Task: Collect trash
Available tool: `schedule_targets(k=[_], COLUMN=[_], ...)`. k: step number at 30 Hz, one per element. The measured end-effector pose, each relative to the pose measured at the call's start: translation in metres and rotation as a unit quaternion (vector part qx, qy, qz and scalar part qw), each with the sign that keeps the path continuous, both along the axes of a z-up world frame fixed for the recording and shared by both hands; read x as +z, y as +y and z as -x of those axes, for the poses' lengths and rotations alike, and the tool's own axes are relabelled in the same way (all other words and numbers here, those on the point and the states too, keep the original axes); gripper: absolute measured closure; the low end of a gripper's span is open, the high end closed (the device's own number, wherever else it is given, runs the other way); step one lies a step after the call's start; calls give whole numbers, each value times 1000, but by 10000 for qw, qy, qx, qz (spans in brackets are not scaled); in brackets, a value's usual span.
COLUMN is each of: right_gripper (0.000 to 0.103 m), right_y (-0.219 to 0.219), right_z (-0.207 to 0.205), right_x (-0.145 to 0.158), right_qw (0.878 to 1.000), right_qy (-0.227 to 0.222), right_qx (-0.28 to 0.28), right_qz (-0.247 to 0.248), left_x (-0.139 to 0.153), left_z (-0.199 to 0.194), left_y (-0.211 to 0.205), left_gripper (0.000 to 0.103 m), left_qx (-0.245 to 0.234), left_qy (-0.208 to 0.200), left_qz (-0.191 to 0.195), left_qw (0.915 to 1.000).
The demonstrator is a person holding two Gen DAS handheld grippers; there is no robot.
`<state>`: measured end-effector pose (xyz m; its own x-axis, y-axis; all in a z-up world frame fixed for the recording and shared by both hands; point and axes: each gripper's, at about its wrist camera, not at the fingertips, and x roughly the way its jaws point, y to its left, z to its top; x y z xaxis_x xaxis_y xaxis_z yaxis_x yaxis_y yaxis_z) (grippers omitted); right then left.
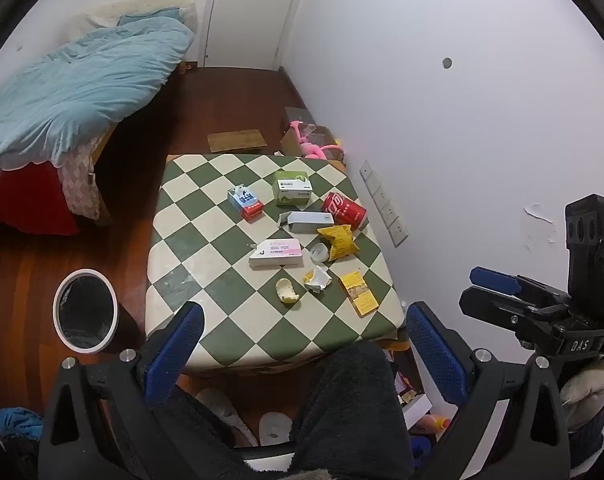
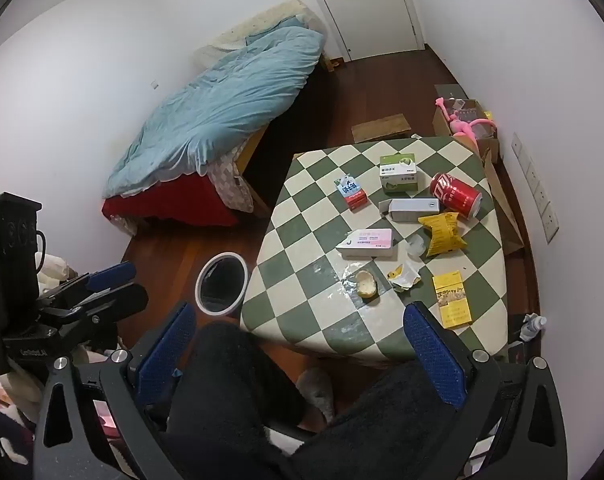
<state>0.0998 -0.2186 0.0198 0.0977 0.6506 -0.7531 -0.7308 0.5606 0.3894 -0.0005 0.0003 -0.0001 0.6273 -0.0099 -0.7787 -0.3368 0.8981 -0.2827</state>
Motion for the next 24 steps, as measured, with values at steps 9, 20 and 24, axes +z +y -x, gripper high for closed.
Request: schedule_targets(k=[9,20,24], right_gripper=[0,0,0], right_y=[1,2,3], right_z=[0,0,1], right_x=[2,4,3], right_qw=[10000,10000,10000], right_qy=[-33,-33,-30], right_qx=[-7,6,17], right_qz=[15,20,14], left_x=[-1,-4,-3], left_z=[-2,-4,-5], left_y=[2,1,-1], left_gripper=[0,0,0], left_qx=[-17,-20,-16], left_qy=[15,-1,3], left_qz=[26,33,29], left_qw=[10000,10000,10000])
